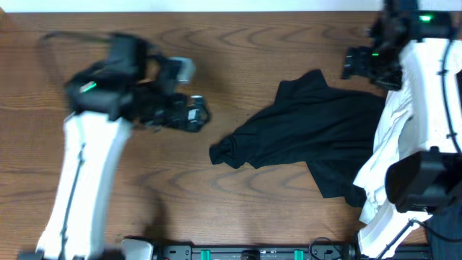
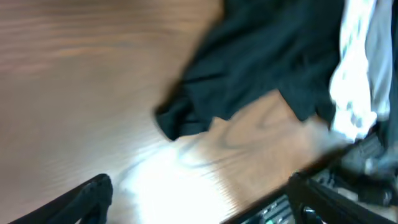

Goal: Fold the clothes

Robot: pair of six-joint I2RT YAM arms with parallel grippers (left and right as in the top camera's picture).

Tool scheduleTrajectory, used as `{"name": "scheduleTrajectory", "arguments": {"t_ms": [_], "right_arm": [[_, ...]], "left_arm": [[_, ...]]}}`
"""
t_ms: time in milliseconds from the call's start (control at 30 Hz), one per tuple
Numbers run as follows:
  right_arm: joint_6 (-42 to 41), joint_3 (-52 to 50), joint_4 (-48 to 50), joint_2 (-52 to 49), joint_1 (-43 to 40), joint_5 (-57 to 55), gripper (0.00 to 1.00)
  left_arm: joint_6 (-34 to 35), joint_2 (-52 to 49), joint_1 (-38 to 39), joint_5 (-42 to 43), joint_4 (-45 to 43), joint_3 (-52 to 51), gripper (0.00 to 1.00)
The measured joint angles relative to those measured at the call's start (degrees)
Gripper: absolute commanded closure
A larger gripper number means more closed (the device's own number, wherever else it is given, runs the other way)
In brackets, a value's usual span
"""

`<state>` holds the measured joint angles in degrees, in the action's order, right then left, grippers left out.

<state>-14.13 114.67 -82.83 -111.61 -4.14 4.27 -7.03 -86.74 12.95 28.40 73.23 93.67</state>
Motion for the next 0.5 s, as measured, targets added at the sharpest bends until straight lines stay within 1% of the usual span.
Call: {"name": "scheduleTrajectory", "arguments": {"t_ms": [167,300,400,500], "right_arm": [[-0.35,-0.22,-1.01,0.0,-4.11,0.0,0.09],[-0.39,-2.43,-0.48,0.0,-5.2,0.02,0.09],[-0.37,-6.32,1.31,0.0,-5.22,0.02,0.09],[-0.35,-12.04,4.57,0.0,-5.22,0.02,0.11]], "left_arm": [[-2.08,-12.17,7.93,-1.36,-5.95,0.0,0.13],[-3.3,-21.62,11.91,-2.29,-11.32,0.0,0.13],[-3.98,-26.71,14.1,-2.91,-13.88,0.0,0.14],[-4.48,-31.34,16.22,-3.3,-16.59,0.0,0.26]]}}
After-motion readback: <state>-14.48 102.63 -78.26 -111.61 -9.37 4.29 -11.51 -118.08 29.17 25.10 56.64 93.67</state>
